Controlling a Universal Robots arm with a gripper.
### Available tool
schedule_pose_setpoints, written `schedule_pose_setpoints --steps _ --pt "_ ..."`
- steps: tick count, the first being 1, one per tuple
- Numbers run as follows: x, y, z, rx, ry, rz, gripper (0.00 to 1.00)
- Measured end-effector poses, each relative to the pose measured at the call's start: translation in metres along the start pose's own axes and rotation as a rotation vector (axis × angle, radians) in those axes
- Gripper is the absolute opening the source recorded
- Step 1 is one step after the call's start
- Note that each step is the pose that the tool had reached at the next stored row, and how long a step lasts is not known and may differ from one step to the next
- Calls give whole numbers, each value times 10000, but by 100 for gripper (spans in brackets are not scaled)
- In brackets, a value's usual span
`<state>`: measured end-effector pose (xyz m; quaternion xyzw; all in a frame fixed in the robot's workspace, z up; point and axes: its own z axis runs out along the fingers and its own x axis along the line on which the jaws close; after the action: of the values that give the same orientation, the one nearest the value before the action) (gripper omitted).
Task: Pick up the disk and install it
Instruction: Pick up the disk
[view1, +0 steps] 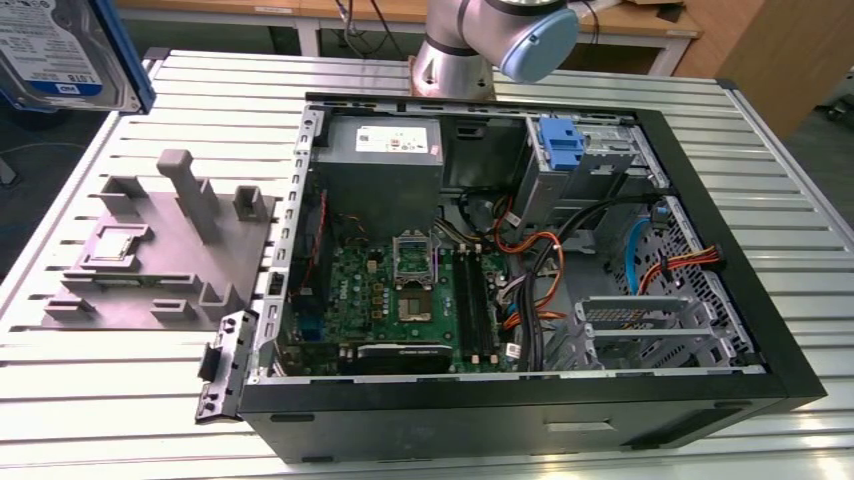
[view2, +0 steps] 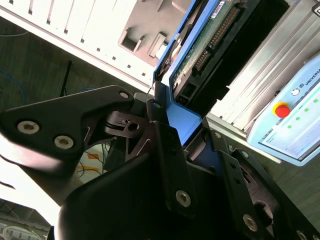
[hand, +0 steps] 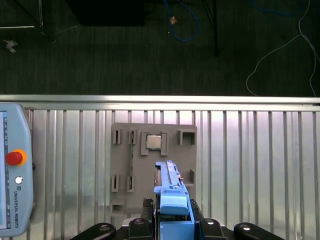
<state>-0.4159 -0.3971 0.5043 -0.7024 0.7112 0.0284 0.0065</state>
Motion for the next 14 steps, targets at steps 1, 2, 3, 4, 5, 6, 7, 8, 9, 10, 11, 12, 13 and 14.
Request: schedule_pose_setpoints --steps 1,2,3,4,5,6,7,8,9,10,11,12,13,14 --pt "0 -1 0 1 0 0 37" --pt "0 -2 0 1 0 0 37" --pt "0 -3 0 0 0 0 37" --pt "0 -5 0 0 0 0 37" --pt "0 -7 0 0 0 0 37" --pt "0 -9 -1 0 0 0 37" --pt "0 -11 -1 0 0 0 37" --pt "0 -13 -1 0 0 0 37" --pt "0 -15 -1 0 0 0 37" --pt "0 -17 0 0 0 0 37" --pt "0 -37 -1 0 0 0 37" --pt "0 -48 -2 0 0 0 37" --pt "1 -48 -2 -1 1 0 37" --pt "2 -48 -2 -1 1 0 37"
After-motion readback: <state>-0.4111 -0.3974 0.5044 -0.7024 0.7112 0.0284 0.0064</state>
